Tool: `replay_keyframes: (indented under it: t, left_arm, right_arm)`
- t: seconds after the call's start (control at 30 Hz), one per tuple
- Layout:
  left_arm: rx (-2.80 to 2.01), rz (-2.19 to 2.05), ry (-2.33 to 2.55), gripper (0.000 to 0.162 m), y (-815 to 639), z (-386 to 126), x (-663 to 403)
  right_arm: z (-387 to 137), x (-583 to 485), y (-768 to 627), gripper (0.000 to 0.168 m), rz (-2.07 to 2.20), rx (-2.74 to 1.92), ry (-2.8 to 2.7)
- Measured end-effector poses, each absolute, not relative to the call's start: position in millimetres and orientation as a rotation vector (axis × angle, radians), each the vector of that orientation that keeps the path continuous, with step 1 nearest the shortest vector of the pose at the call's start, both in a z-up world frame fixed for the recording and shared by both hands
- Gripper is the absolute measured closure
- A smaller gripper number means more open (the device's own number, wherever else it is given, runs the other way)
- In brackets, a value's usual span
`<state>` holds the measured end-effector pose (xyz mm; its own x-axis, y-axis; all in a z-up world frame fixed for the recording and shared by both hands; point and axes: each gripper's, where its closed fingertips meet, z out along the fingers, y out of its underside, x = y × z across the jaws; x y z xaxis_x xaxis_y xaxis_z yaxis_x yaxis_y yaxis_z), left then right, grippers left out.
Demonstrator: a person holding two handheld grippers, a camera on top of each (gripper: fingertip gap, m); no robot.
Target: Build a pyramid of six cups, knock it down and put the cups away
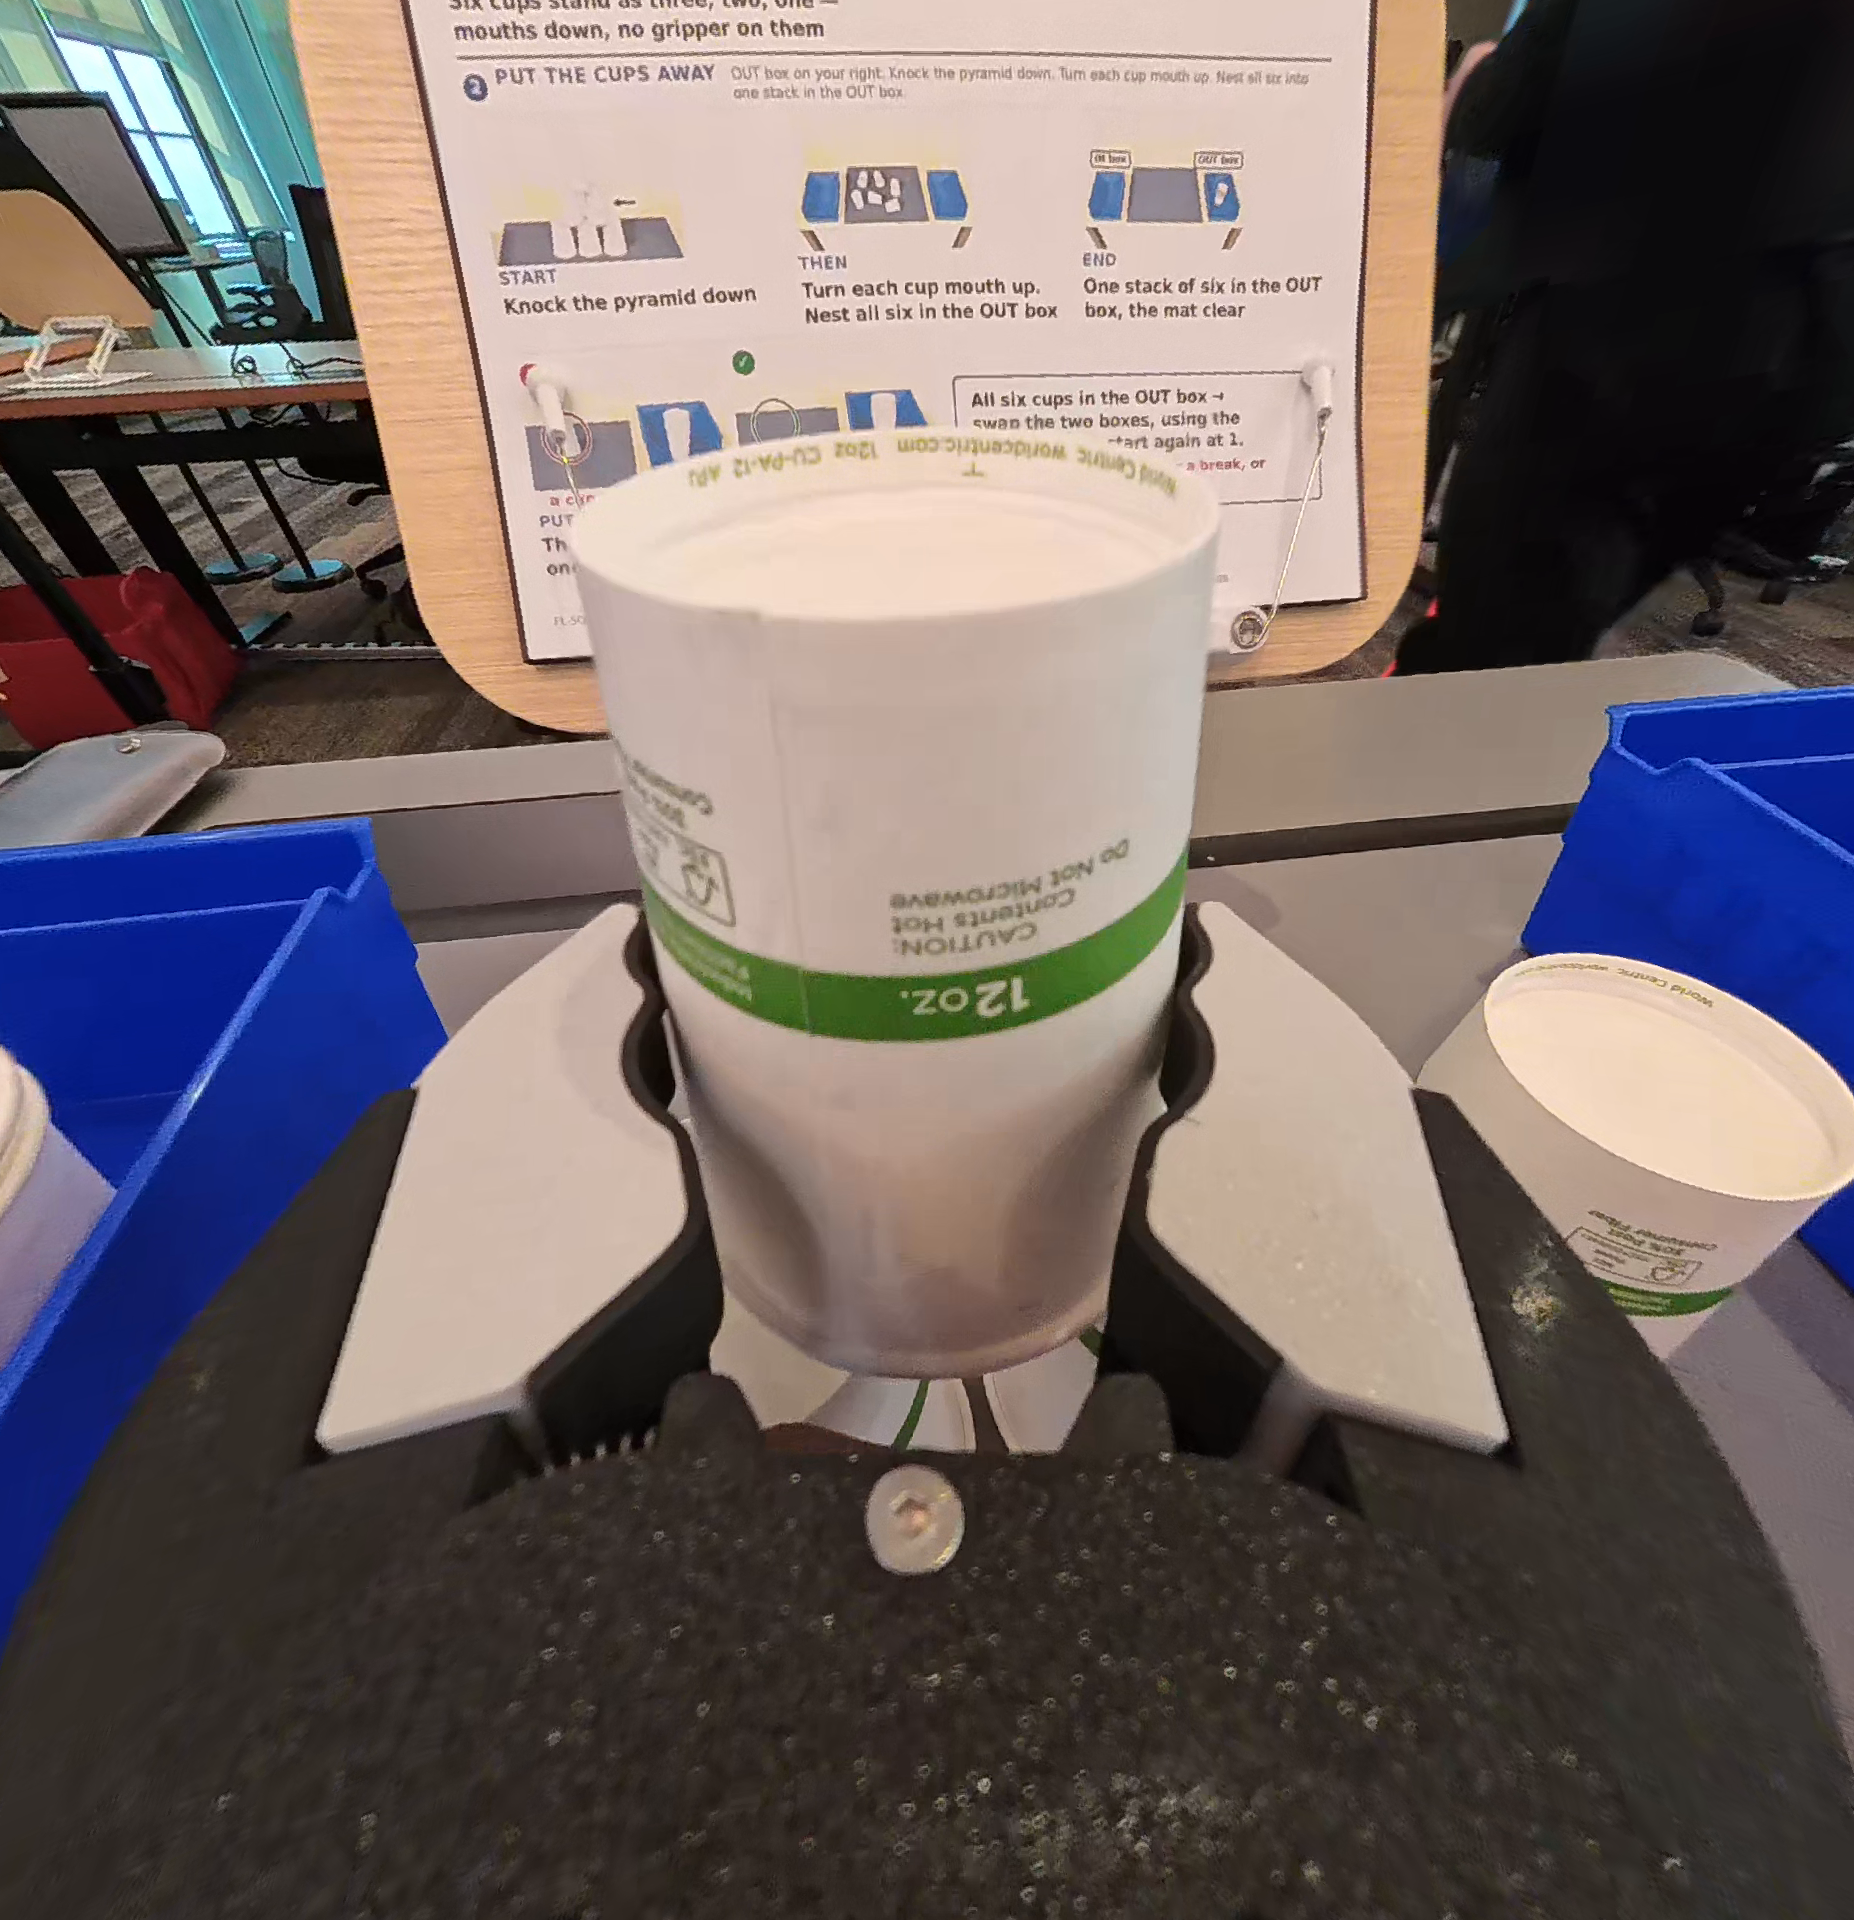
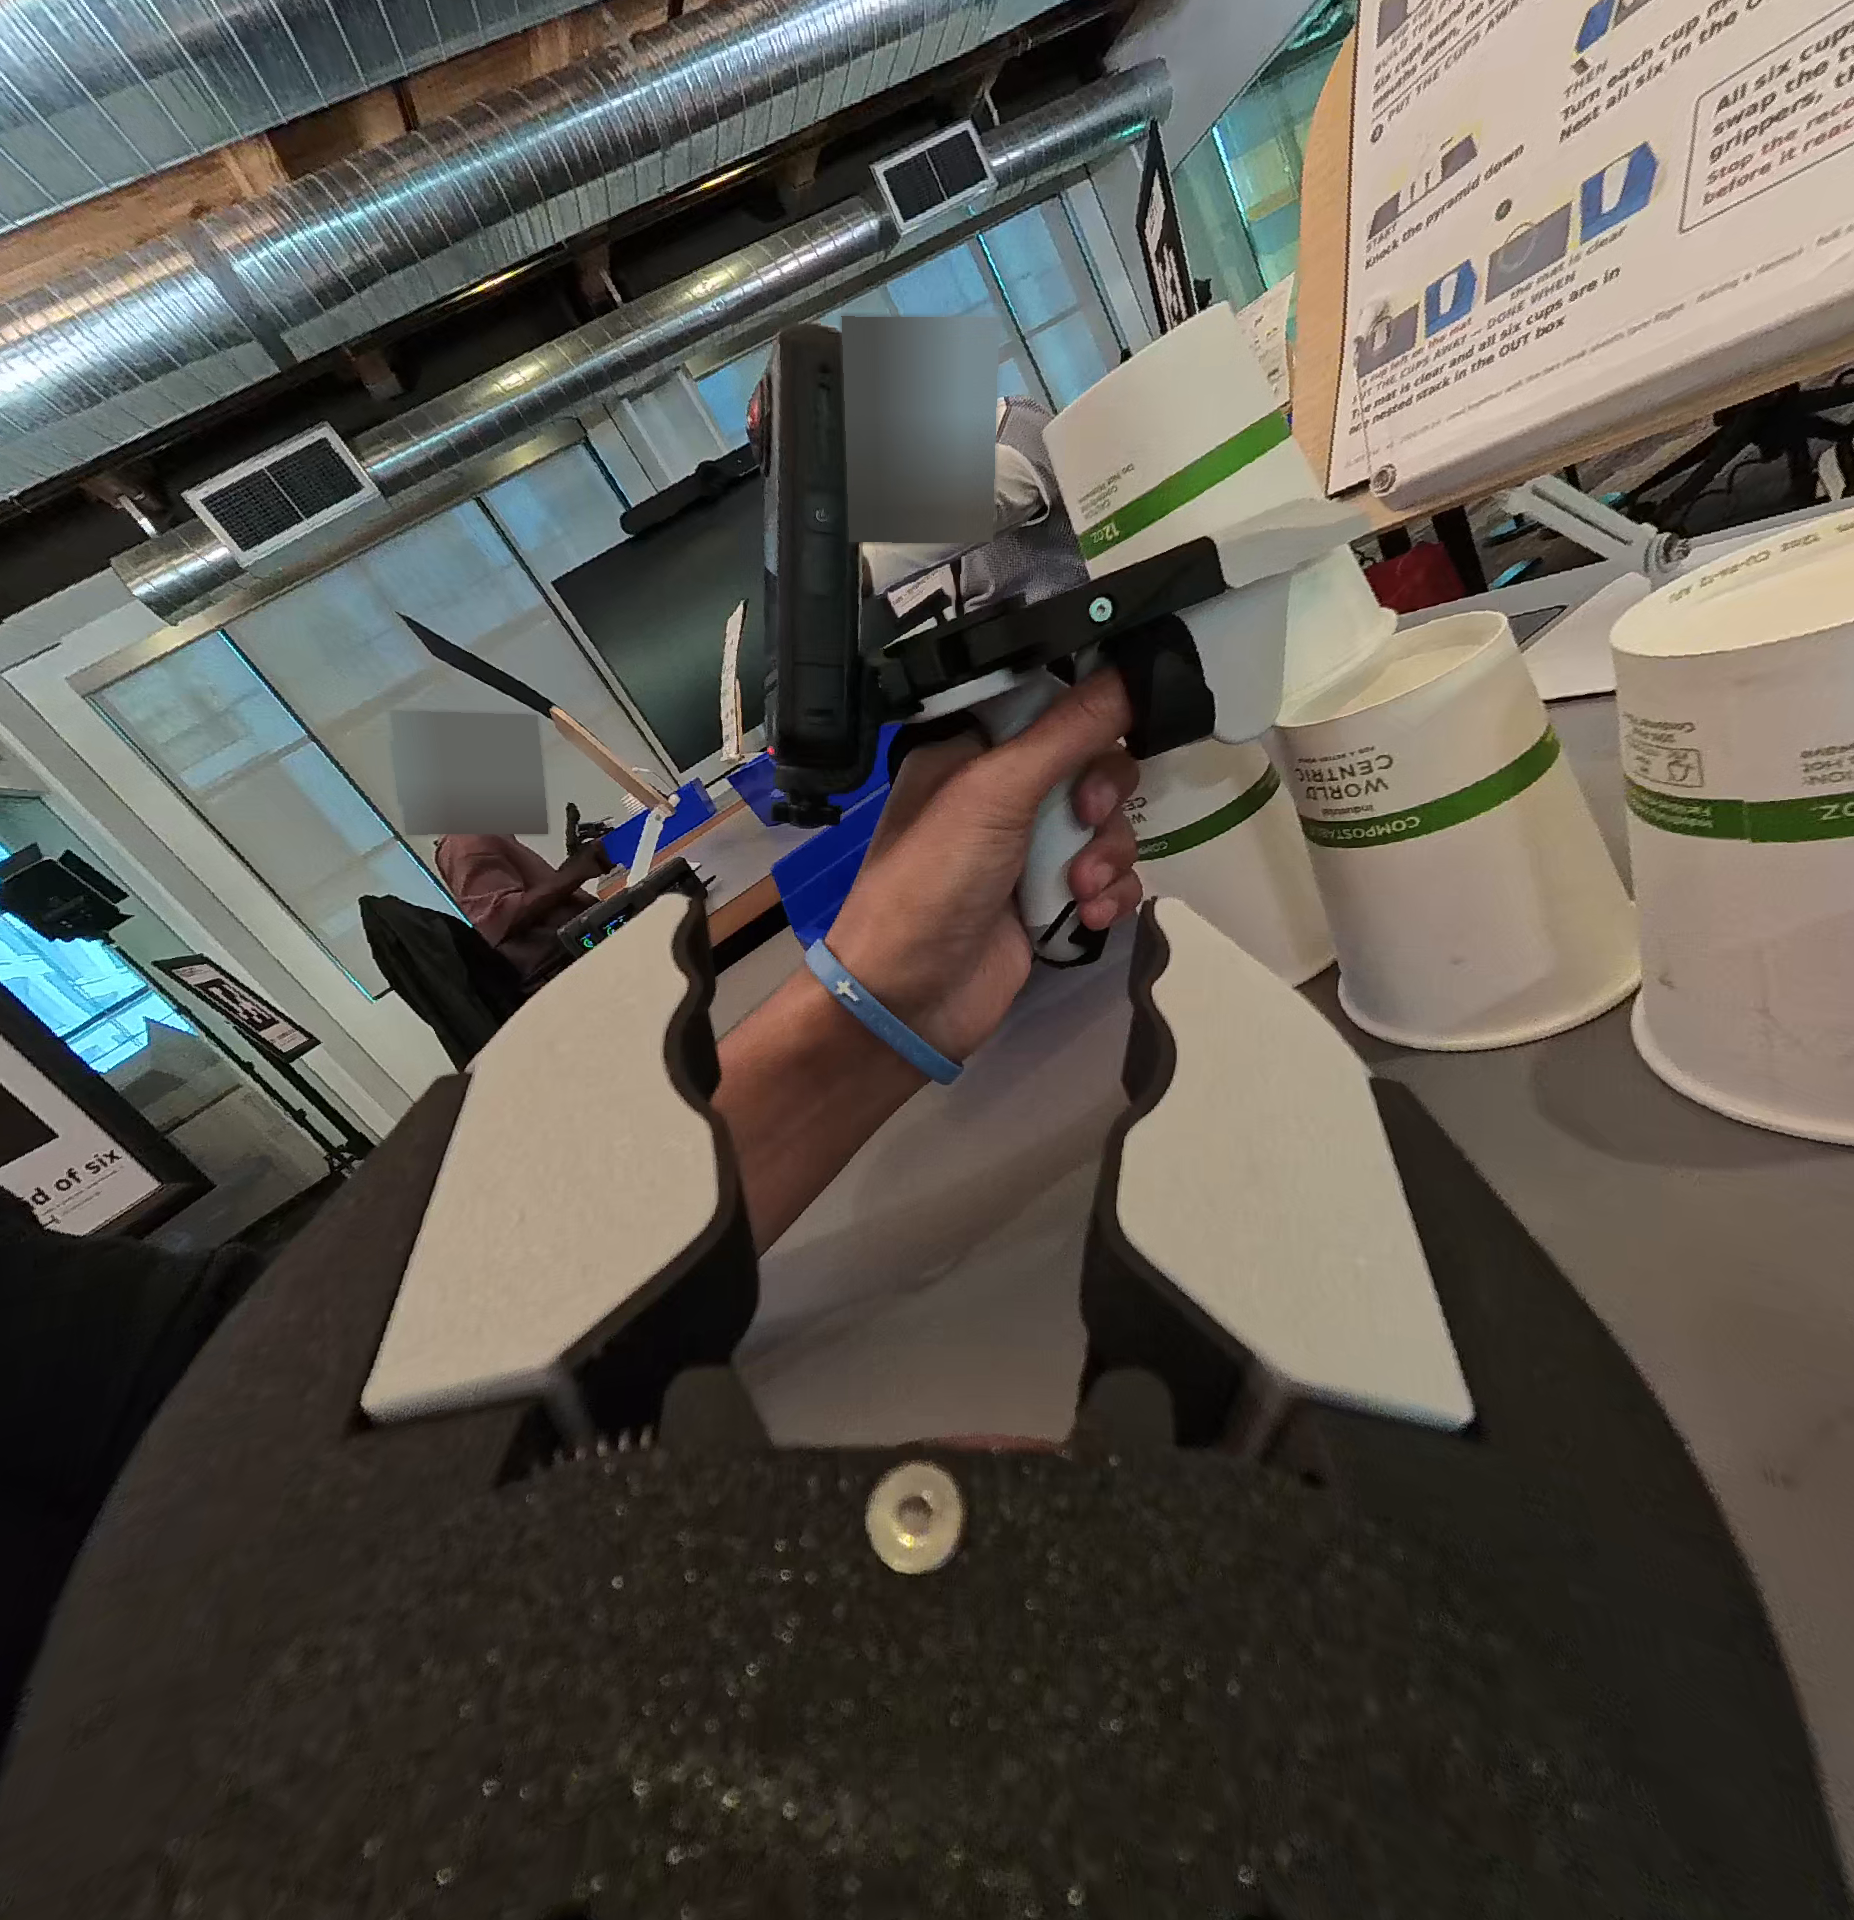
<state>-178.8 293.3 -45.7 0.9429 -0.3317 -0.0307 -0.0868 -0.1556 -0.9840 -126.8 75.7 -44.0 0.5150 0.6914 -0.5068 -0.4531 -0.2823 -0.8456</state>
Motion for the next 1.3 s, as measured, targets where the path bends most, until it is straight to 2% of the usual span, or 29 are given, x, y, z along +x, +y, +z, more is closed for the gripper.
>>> replay_keyframes:
  t: [0.2, 0.3, 0.43, 0.53, 0.67, 0.77, 0.83, 0.97, 1.03, 1.1, 1.17, 1.3]
  left_arm:
    - [-1.690, -0.250, 0.324, 0.067, 287.4, -34.3, -179.1]
    - [-1.660, -0.330, 0.327, 0.062, 274.5, -7.5, -186.0]
    - [-1.622, -0.373, 0.288, 0.072, 241.1, 46.3, -233.7]
    - [-1.673, -0.410, 0.252, 0.077, 230.7, 62.6, -272.7]
    - [-1.954, -0.558, 0.385, 0.071, 217.1, 13.8, -282.1]
    - [-2.103, -0.584, 0.550, 0.075, 196.5, -30.5, -310.4]
    - [-2.111, -0.539, 0.718, 0.088, 194.7, -42.1, -334.7]
    - [-2.003, -0.235, 1.155, 0.099, 222.4, -38.3, -371.9]
    - [-2.002, -0.055, 1.397, 0.100, 237.1, -48.3, -384.7]
    - [-1.985, 0.083, 1.547, 0.108, 255.0, -54.6, -391.6]
    - [-1.985, 0.067, 1.642, 0.125, 264.3, -59.6, -388.1]
    - [-2.077, -0.006, 1.789, 0.127, 268.8, -74.6, -389.9]
  right_arm:
    - [-44.6, -125.9, 75.8, 0.092, 1.132, -1.486, -0.214]
    - [-44.2, -125.5, 75.5, 0.092, 1.134, -1.486, -0.215]
    - [-45.1, -122.6, 74.8, 0.092, 1.097, -1.497, -0.228]
    - [-50.3, -118.8, 78.5, 0.092, 1.023, -1.540, -0.235]
    - [-70.8, -118.8, 82.9, 0.091, 0.819, -1.652, -0.329]
    - [-75.7, -124.3, 81.4, 0.091, 0.736, -1.672, -0.408]
    - [-76.0, -127.2, 79.9, 0.091, 0.744, -1.666, -0.416]
    - [-76.0, -132.8, 81.1, 0.092, 0.803, -1.670, -0.407]
    - [-74.5, -134.3, 82.6, 0.092, 0.817, -1.670, -0.404]
    - [-72.7, -135.2, 84.0, 0.092, 0.829, -1.663, -0.397]
    - [-73.0, -137.1, 84.4, 0.093, 0.855, -1.662, -0.389]
    - [-74.1, -139.4, 83.8, 0.093, 0.890, -1.667, -0.384]
